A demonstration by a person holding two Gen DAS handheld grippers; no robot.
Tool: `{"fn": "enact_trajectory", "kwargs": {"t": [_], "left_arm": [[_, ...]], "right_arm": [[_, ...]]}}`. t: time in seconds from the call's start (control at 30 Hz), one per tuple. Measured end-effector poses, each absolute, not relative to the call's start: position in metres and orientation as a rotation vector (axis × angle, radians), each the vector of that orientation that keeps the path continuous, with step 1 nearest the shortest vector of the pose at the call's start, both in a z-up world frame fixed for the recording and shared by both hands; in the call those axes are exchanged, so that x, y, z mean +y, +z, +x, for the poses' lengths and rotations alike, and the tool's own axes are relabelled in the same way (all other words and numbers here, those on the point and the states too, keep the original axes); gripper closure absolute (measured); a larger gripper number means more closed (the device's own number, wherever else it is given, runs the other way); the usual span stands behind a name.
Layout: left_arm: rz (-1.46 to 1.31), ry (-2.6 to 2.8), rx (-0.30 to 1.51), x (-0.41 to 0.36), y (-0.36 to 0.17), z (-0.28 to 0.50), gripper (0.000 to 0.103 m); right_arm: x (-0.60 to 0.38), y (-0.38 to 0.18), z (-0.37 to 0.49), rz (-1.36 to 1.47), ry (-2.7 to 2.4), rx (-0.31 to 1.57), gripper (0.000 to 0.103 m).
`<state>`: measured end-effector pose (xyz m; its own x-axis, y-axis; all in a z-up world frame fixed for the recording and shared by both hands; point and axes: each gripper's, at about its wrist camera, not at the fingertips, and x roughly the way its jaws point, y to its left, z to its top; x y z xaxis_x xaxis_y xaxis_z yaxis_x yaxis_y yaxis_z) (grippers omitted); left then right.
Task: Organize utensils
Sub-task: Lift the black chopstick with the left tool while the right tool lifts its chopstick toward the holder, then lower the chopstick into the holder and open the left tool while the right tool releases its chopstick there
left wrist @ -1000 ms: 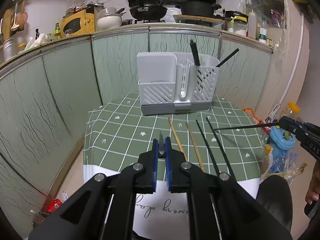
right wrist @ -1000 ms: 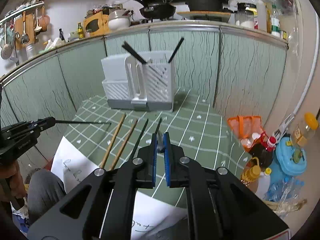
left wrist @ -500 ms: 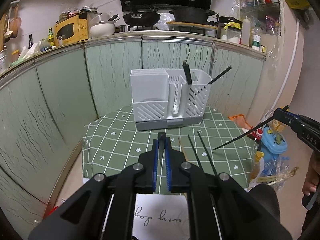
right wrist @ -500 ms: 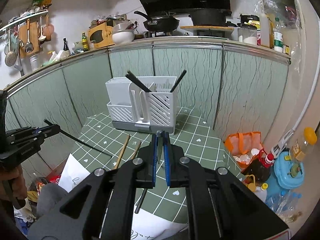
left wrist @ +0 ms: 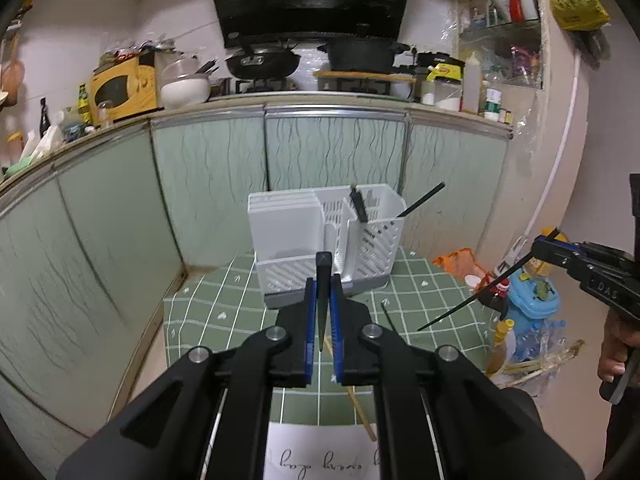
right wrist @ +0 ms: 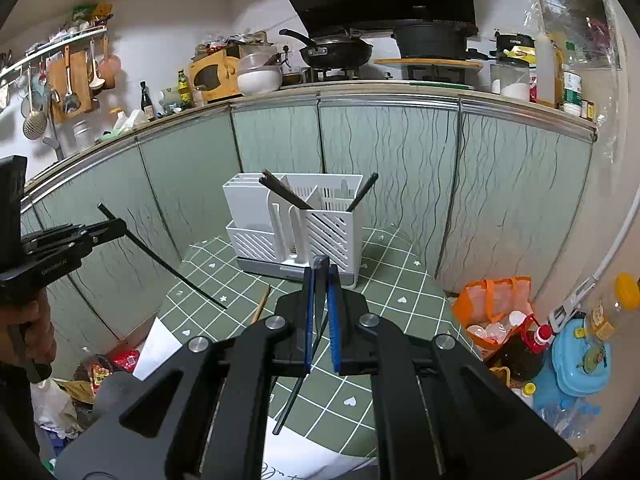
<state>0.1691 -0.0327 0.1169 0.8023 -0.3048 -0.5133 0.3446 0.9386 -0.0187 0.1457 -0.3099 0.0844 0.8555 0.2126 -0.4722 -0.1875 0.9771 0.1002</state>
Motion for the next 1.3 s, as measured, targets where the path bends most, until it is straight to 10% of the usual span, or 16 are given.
{"fn": "enact_trajectory", "kwargs": {"t": [1.3], "left_arm": [[0.130, -0.728, 0.461, -0.084, 0.191, 0.273, 0.095]], "right_arm": [[-0.354, 0.188, 0.237, 0.003, 0.406, 0.427, 0.097]]}}
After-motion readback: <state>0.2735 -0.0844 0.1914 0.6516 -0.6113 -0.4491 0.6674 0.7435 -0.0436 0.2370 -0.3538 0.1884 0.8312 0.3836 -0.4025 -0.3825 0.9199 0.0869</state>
